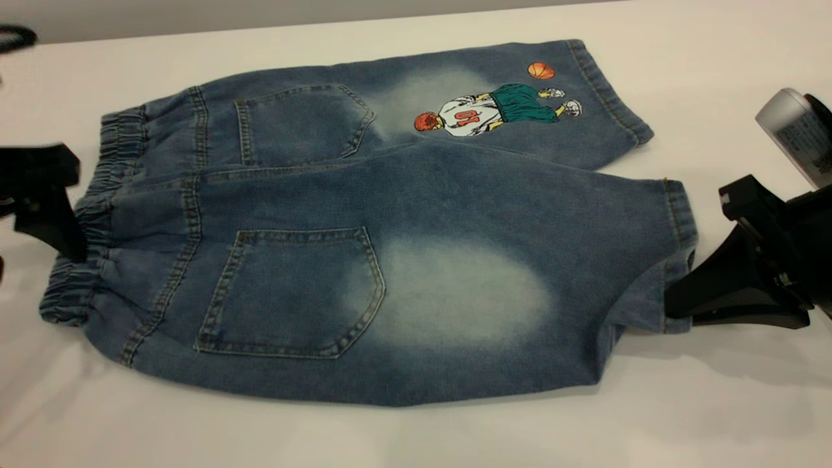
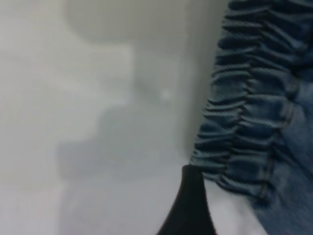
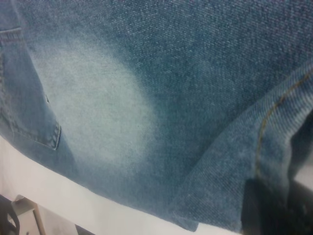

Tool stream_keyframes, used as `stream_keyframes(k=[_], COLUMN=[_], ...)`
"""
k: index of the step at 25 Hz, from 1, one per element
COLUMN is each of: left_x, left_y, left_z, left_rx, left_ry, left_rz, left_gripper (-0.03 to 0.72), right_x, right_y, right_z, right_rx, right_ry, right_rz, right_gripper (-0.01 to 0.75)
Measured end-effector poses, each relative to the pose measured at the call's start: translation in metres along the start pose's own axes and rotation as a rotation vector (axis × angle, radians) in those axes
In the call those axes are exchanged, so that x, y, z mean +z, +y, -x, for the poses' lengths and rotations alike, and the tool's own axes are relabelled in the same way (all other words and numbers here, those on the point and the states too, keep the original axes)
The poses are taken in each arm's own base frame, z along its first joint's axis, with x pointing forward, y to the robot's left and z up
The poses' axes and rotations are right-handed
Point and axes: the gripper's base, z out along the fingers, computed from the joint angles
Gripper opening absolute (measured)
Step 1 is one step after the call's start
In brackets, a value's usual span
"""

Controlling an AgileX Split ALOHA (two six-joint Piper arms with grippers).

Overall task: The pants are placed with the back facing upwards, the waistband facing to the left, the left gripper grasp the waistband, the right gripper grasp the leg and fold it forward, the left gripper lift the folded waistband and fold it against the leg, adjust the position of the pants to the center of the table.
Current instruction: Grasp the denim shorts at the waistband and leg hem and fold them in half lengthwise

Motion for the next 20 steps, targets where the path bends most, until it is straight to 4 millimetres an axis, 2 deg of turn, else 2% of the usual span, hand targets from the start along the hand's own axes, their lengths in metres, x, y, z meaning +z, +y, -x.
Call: stream_keyframes(k=[6,20], left_x=[0.015,0.016], left_y=[0.003,0.002], left_z=[-0.001,0.003], left_rx=[0.033,0.021], left_ry=[0.021,-0.026], left_rz=[0.020,0.012], left_gripper=[0.549,0.549], right_x=[0.000,0.000], right_y=[0.000,0.000], right_z=[0.000,0.000], right_rx=[-0.001,0.000], right_ry=[0.001,0.000], right_rz=[0.000,0.000], right_gripper=[0.014,0.014])
